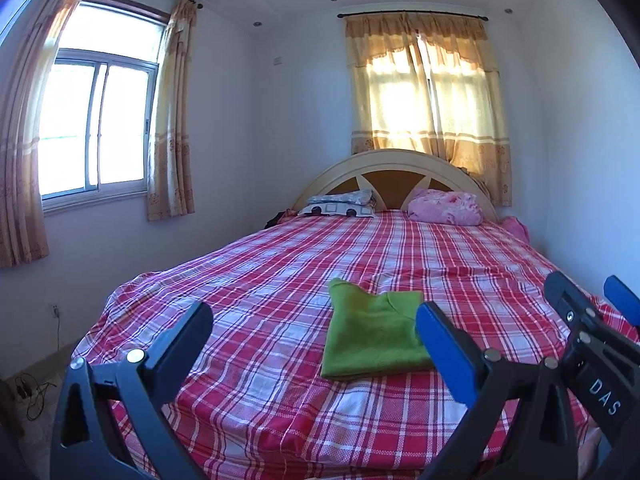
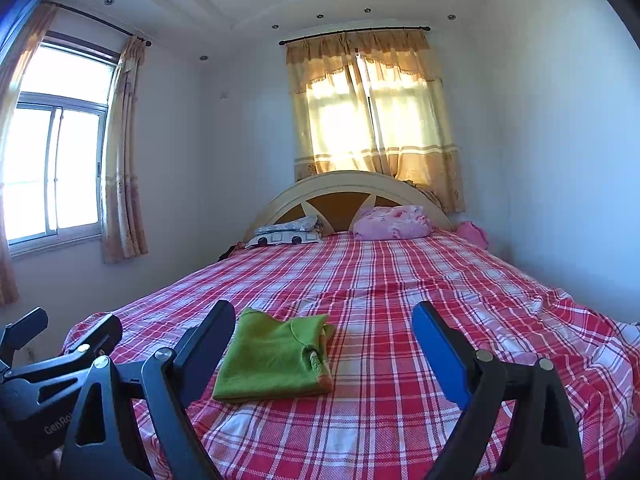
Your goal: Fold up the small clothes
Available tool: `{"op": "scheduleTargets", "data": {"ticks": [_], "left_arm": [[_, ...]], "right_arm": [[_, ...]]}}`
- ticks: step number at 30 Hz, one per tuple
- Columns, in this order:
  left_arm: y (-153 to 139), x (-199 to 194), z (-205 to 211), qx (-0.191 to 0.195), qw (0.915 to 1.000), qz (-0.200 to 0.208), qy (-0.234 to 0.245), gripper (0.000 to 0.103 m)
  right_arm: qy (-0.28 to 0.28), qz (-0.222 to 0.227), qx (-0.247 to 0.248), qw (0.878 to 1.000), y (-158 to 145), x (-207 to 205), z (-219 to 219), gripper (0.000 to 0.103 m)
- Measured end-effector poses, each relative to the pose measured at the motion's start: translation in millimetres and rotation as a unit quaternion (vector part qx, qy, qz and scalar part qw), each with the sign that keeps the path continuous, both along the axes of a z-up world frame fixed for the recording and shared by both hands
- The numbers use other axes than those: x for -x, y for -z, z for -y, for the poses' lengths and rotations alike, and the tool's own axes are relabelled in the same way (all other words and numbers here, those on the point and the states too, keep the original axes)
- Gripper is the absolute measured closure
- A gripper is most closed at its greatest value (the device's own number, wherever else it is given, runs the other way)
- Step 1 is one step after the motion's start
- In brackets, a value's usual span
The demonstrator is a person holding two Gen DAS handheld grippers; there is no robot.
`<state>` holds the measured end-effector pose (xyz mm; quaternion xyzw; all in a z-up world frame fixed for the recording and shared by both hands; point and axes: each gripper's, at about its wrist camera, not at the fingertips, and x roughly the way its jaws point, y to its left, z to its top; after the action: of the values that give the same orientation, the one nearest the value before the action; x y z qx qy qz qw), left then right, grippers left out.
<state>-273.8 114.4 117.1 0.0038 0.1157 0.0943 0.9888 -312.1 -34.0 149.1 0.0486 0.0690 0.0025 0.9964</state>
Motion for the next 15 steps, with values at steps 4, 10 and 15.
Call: {"op": "scheduleTargets", "data": {"ticks": [4,10,15], "left_arm": [[0.6,-0.4,4.8,-0.011,0.9999,-0.004,-0.005,0.0],[3.2,-4.8,4.8,-0.009,0.9998,-0.014,-0.004,0.0],[5.1,-6.6,2.9,-0.002,0.9998,-0.02,-0.004,0.0]], "right_arm": [[0.001,0.0,-0.002,1.0,0.9,-1.4,1.8,0.012],[0.007,-0.003,-0.004,1.0,3.3,-1.9,4.0,0.012],[0.006,-0.008,-0.006,1.0,5.7,-3.4,4.8,0.012]]}}
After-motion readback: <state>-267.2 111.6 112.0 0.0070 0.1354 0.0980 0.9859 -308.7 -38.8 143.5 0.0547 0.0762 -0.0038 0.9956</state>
